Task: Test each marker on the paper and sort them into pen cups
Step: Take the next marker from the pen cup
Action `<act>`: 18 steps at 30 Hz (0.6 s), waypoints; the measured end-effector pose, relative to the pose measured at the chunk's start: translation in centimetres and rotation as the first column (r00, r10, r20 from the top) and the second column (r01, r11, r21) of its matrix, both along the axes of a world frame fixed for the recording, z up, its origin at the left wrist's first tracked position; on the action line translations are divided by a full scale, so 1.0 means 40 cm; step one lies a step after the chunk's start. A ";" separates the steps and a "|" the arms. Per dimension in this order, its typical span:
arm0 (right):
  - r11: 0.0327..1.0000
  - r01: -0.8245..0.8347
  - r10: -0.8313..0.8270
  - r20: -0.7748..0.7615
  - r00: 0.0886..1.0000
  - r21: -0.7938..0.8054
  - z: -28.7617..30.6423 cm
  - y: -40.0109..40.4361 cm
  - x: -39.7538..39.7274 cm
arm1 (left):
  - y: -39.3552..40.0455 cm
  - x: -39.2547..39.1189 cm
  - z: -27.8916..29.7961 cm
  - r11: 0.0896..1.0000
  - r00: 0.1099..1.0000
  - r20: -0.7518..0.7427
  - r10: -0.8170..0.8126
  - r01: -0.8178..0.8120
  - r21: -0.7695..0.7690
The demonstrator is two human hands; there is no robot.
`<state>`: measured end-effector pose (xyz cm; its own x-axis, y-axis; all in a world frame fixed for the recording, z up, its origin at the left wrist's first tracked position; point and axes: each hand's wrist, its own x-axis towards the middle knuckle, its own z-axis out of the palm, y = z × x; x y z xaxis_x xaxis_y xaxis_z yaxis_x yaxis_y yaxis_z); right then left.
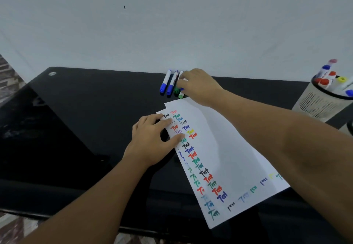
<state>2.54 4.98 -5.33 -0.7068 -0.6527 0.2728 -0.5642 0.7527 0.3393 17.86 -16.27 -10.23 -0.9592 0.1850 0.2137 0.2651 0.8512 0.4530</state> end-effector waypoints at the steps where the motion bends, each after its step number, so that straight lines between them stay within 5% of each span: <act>1: 1.000 0.001 -0.001 0.036 0.999 0.004 0.007 0.002 0.006 | 0.001 0.001 0.001 1.000 1.000 0.001 0.000 0.000 -0.001; 7: 0.998 0.059 -0.057 0.195 0.979 -0.006 0.035 0.021 0.023 | 0.004 0.001 0.006 1.000 1.000 0.010 0.003 -0.003 -0.012; 18: 0.994 0.110 -0.110 0.226 0.968 0.015 0.016 0.025 -0.001 | 0.001 -0.003 0.002 1.000 1.000 -0.005 -0.001 0.001 -0.003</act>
